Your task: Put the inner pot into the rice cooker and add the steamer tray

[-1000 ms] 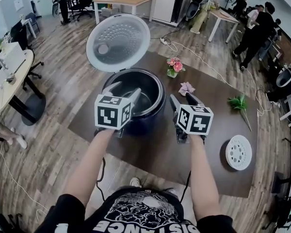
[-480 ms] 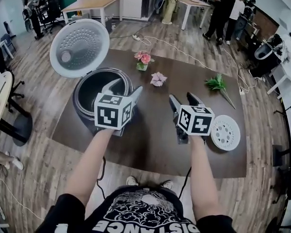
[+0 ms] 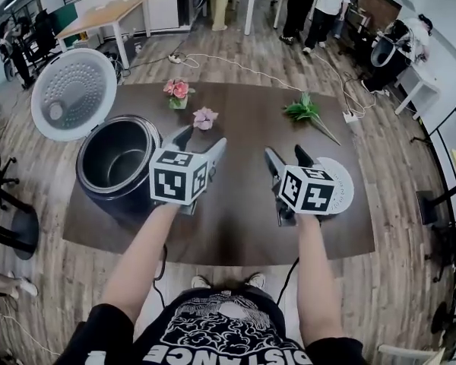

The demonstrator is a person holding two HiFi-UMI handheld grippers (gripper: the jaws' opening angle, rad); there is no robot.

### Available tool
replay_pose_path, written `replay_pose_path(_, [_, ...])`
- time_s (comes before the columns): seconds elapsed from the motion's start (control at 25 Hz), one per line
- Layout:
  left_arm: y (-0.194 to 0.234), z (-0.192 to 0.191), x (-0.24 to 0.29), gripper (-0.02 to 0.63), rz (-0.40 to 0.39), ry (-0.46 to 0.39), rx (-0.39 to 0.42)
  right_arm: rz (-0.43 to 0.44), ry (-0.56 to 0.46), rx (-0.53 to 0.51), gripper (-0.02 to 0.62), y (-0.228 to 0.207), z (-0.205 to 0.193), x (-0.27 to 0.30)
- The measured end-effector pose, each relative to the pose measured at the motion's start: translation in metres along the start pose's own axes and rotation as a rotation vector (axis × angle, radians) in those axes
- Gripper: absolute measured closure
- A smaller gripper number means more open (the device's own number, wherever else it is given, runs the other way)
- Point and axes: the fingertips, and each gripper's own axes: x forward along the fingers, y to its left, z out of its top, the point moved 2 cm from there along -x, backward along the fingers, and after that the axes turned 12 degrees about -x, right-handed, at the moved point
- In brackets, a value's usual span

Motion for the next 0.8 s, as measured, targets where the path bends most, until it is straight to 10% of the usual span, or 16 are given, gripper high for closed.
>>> replay_pose_path(0.8, [-0.16, -0.047, 0.104, 0.25, -0.22, 0.12, 0.009, -0.256, 0.029, 0.117, 0.232, -0.17, -0.066, -0.102])
